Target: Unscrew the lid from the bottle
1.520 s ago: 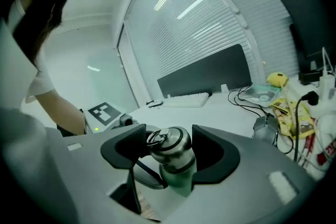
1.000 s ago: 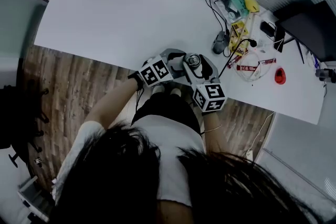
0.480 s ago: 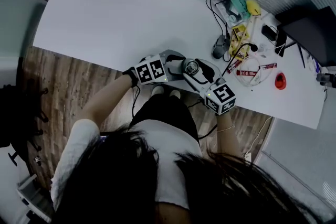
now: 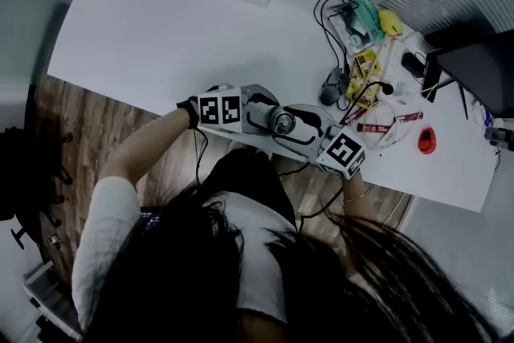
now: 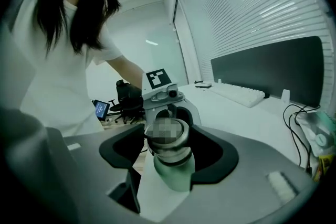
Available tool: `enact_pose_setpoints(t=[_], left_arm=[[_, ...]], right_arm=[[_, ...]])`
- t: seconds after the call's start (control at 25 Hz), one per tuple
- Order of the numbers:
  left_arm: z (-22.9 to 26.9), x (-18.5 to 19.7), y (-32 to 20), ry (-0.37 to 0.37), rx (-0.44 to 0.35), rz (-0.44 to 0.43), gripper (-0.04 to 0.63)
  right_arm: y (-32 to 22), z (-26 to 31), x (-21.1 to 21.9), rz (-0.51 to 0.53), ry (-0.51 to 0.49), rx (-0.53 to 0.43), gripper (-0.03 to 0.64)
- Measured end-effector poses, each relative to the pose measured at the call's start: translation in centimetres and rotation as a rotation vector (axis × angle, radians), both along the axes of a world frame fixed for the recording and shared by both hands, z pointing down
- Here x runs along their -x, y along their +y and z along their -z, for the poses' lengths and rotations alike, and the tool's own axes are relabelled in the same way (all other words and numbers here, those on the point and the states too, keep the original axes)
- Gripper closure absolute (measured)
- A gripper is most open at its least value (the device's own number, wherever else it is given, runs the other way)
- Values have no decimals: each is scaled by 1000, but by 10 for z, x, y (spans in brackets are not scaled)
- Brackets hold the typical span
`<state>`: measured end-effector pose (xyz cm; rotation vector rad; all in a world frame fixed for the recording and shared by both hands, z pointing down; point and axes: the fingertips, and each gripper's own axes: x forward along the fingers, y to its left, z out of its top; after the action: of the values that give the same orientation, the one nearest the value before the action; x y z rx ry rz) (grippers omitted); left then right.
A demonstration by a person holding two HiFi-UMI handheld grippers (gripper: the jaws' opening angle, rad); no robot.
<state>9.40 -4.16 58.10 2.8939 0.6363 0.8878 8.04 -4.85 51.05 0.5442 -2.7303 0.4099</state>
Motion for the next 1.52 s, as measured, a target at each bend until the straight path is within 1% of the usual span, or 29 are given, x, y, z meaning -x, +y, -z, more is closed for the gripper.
enact_pose_setpoints(t=[0.08,0.16,0.4,0.48,0.68,0.8,0.96,1.12,1.36,1.52], left_arm=[[0,0,0,-1,2,-19,250],[1,0,-1,2,6,-21,250],[-1,-1,1,20,58,44,247],[-3,0,1,21,67,76,247],[1,6,-2,34,62,184,249],[14,10,-11,68,75,253,249],[40,16,-24,147,97,348,249],[69,18,-27,203,68,381,249],[104,17,-28,245,26,448,253],[127,17,-30,295,14,504,266]], right_arm=[[0,-1,-1,20,-2,8,345],[-1,0,-1,17,-14,16,345],[-2,8,-7,-58,-100,36,345],[-4,12,-10,-87,-123,42,345],[-7,20,-25,-199,-197,69,345],[-7,27,-31,-250,-219,75,345],[-3,43,-36,-321,-246,53,345],[0,62,-42,-390,-291,35,345],[0,99,-54,-490,-319,-42,345],[-2,118,-66,-572,-292,-109,345]])
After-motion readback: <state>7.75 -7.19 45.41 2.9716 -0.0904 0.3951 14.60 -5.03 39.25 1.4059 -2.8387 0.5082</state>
